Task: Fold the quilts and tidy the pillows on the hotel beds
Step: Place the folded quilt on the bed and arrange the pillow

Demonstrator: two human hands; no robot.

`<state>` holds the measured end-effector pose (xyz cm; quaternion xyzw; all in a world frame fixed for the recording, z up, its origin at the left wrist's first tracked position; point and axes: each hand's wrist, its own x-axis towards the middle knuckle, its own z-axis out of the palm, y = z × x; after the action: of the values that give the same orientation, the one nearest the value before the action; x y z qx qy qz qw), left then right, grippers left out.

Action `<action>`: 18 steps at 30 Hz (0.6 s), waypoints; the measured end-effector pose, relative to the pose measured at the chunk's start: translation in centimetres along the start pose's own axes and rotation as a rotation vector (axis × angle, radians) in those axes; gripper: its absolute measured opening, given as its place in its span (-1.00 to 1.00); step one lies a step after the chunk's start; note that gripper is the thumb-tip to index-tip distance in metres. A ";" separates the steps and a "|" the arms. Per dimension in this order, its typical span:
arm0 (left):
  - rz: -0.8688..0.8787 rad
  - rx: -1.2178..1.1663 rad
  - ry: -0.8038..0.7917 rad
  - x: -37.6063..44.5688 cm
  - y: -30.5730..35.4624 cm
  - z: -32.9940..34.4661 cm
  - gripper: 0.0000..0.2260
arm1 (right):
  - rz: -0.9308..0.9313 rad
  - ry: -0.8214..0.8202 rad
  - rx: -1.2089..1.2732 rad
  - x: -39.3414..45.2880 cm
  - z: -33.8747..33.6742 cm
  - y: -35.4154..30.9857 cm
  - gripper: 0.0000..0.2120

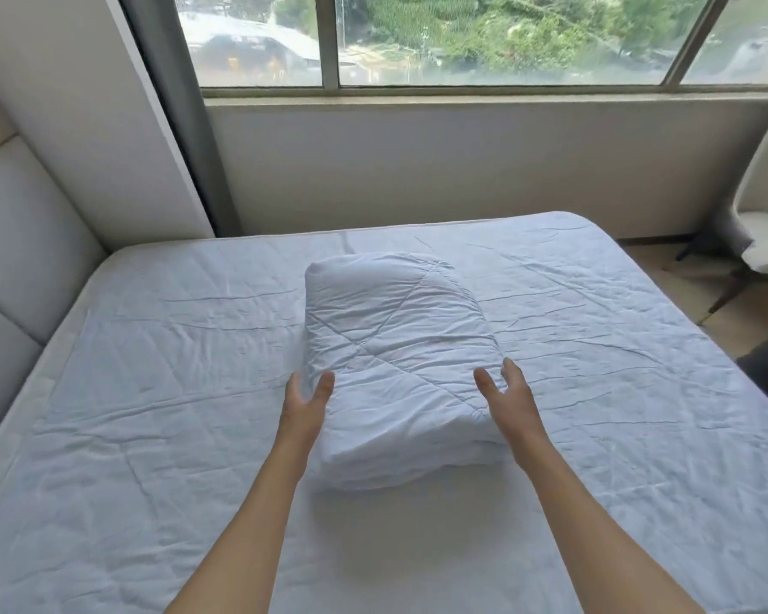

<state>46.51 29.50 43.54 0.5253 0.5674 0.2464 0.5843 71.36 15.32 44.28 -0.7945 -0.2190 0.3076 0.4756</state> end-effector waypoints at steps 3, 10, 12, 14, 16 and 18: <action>-0.082 0.009 0.027 6.0 -0.3 2.2 -0.24 | 0.061 -0.017 0.001 6.7 -0.2 1.1 -0.25; -0.212 0.153 0.146 21.8 -5.3 6.7 0.07 | 0.165 -0.083 -0.073 24.5 0.9 8.0 -0.22; -0.257 0.212 0.177 25.1 -7.5 6.6 0.30 | 0.184 -0.122 -0.085 27.7 1.3 9.3 -0.26; -0.297 0.208 0.184 27.2 -9.2 6.4 0.36 | 0.198 -0.180 -0.091 30.6 1.6 10.4 -0.14; -0.301 0.160 0.178 28.4 -9.4 6.9 0.32 | 0.235 -0.246 -0.087 33.7 1.8 12.4 0.03; -0.323 0.134 0.166 29.9 -10.3 7.6 0.14 | 0.250 -0.312 -0.056 36.0 2.2 14.2 -0.04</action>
<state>57.36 50.02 20.74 0.4431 0.7056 0.1537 0.5312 96.34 33.38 20.77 -0.7712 -0.1982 0.4773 0.3717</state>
